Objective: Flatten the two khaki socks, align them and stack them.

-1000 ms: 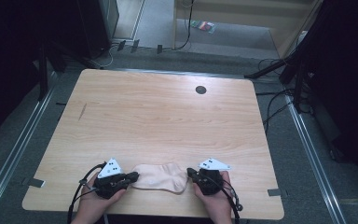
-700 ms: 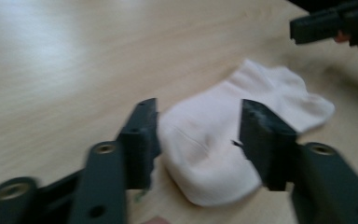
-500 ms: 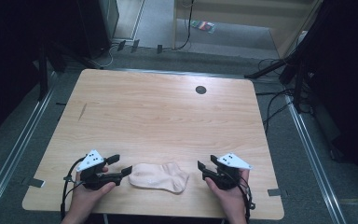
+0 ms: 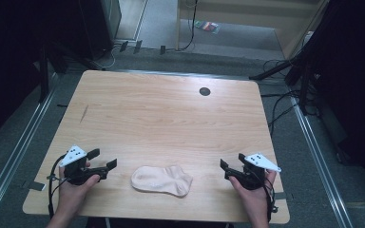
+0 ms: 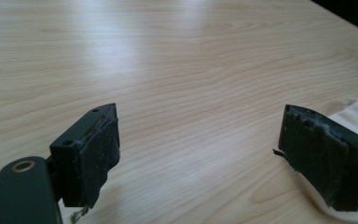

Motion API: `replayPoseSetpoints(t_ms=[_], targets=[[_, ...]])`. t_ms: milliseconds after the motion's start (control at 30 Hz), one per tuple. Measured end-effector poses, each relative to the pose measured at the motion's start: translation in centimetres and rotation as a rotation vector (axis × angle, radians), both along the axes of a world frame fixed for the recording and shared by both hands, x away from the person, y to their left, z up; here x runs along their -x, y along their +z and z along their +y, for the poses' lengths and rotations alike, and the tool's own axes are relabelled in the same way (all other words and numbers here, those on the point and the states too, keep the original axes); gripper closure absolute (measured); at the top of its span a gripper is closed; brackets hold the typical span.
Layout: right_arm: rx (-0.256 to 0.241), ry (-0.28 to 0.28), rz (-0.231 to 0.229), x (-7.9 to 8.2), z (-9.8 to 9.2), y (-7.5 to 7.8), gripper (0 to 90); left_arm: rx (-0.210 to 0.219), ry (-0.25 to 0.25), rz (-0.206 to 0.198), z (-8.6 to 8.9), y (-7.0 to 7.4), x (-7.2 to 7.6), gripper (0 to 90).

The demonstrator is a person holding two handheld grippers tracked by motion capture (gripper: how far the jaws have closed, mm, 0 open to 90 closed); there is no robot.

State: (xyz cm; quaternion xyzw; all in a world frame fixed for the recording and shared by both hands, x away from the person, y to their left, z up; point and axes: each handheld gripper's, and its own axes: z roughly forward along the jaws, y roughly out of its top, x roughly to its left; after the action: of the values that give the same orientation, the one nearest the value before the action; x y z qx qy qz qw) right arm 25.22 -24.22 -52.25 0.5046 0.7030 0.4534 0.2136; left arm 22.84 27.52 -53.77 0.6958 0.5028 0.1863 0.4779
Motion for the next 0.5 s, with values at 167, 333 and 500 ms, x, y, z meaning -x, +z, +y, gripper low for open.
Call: replayPoseSetpoints(t_ms=[167,333,500], targets=[[0.003,-0.049,0.008,0.1,-2.2,-0.2,17.4,0.022,0.066,0.005,2.4,-0.1,-0.3,10.6],[-0.006,-0.075,0.011,0.4,-4.0,-0.5,15.8,0.012,0.122,0.013,4.5,-0.4,-0.5,10.6],[-0.009,-0.103,0.023,0.7,-5.4,-0.8,15.6,-0.005,0.155,0.025,6.1,-0.6,-0.5,10.5]])
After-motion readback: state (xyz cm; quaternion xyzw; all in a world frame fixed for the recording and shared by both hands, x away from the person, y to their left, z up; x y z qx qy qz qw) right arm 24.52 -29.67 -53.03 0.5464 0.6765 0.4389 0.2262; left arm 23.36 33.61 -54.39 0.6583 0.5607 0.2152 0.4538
